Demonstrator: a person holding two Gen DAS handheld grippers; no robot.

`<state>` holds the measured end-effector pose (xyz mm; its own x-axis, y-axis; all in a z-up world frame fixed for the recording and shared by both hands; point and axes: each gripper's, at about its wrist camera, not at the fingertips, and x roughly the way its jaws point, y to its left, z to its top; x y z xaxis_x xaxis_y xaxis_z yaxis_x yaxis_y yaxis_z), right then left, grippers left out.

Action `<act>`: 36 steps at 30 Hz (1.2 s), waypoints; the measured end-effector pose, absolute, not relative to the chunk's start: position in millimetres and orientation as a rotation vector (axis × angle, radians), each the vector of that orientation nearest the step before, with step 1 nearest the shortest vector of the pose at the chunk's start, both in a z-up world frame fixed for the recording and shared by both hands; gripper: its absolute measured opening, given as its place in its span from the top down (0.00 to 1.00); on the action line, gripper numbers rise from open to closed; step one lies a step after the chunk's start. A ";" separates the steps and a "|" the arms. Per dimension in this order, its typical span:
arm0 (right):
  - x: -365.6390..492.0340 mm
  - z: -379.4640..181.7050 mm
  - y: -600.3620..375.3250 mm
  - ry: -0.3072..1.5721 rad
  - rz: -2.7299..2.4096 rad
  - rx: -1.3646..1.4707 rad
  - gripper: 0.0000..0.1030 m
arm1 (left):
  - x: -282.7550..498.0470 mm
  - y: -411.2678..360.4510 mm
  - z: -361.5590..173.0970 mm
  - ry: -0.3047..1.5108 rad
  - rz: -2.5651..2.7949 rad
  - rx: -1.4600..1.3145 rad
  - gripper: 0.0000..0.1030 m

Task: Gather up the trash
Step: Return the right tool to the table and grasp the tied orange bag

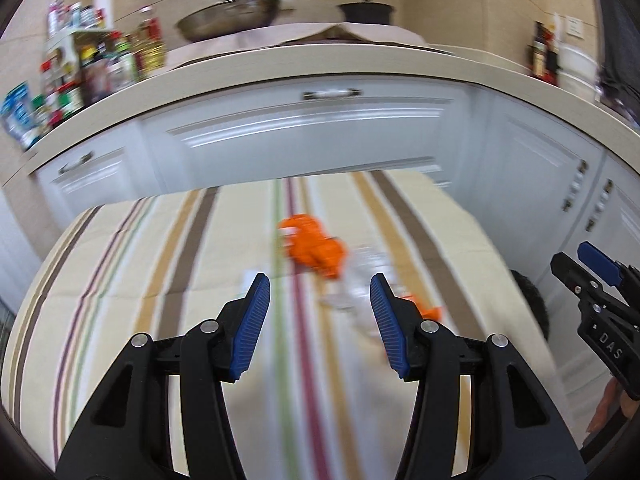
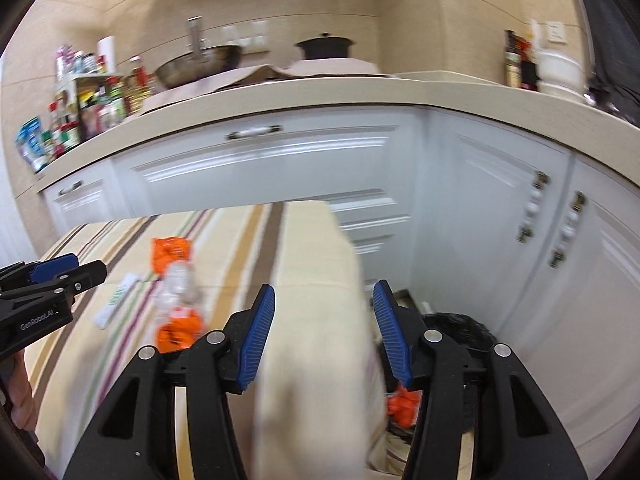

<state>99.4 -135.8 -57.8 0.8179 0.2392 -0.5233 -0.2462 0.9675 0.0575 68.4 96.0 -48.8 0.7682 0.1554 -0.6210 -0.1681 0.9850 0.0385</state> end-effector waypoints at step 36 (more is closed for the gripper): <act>108.3 -102.0 -34.6 0.796 0.433 -0.097 0.58 | 58.5 178.4 -89.7 0.763 0.287 -0.123 0.43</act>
<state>108.3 -34.6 -102.0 0.6170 0.3397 -0.7098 -0.4120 0.9080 0.0764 58.5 178.4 -89.7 0.6863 0.2115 -0.6959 -0.3004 0.9538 -0.0063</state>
